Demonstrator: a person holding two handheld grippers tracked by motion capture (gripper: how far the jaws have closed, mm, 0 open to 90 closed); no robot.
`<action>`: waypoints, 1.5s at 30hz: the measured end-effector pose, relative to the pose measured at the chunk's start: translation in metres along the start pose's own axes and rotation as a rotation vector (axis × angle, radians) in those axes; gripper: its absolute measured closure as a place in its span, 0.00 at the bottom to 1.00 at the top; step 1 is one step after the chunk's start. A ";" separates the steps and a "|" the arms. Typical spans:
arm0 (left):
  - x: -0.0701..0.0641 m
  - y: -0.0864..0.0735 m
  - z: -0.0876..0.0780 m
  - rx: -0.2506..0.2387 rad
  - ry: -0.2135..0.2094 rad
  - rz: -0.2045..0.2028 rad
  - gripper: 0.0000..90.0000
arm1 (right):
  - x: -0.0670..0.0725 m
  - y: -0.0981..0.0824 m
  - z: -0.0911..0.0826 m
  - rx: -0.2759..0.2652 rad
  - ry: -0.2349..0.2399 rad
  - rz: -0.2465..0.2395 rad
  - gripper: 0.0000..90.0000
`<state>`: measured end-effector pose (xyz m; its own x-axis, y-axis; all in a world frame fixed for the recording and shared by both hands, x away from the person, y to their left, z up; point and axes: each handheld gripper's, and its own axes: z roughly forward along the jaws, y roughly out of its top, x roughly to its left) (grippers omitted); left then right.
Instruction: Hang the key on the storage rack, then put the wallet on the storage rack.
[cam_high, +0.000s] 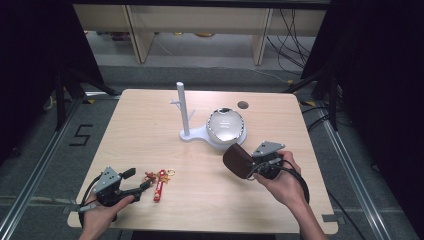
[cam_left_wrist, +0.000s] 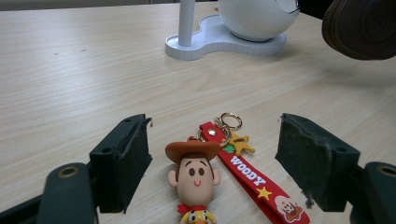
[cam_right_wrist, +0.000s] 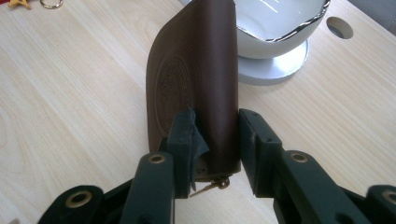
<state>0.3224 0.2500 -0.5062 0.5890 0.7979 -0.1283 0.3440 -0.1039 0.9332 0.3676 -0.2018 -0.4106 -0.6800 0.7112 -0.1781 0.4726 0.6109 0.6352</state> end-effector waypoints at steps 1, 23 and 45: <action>0.001 0.001 0.000 0.002 0.003 0.023 0.26 | 0.000 0.000 -0.001 0.003 -0.002 0.006 0.76; 0.001 0.001 0.002 0.003 0.003 0.043 0.26 | -0.021 0.017 -0.012 -0.042 -0.062 -0.010 0.76; 0.000 0.002 -0.002 -0.007 0.002 0.046 0.26 | -0.052 0.050 -0.001 0.093 -0.045 -0.263 0.75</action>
<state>0.3219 0.2512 -0.5039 0.6030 0.7933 -0.0842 0.3109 -0.1365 0.9406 0.4258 -0.2084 -0.3692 -0.7615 0.5374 -0.3624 0.3338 0.8044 0.4915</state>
